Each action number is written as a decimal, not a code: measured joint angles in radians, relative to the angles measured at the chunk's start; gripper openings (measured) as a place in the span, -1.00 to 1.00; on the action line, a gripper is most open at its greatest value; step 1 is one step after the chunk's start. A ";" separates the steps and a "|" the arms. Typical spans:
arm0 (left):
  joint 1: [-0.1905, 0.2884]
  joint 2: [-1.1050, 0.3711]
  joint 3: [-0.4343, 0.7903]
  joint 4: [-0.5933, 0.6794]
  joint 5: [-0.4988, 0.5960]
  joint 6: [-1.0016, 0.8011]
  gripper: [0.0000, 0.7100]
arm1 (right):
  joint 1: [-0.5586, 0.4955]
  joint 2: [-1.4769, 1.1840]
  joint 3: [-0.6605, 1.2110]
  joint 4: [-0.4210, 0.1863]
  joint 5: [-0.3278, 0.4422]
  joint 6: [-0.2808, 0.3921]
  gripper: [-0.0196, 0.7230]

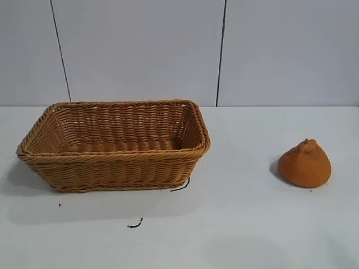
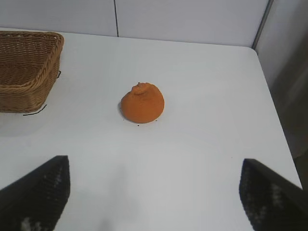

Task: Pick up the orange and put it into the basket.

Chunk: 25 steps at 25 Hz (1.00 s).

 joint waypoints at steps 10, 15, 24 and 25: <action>0.000 0.000 0.000 0.000 0.000 0.000 0.80 | 0.000 0.000 -0.001 0.000 -0.004 -0.006 0.87; 0.000 0.000 0.000 0.000 -0.001 0.000 0.80 | 0.000 0.110 -0.070 -0.015 -0.017 0.000 0.87; 0.000 0.000 0.000 0.000 -0.001 0.000 0.80 | 0.000 0.733 -0.296 0.011 -0.047 0.041 0.87; 0.000 0.000 0.000 0.000 -0.001 0.000 0.80 | 0.000 0.813 -0.330 0.026 -0.047 0.044 0.87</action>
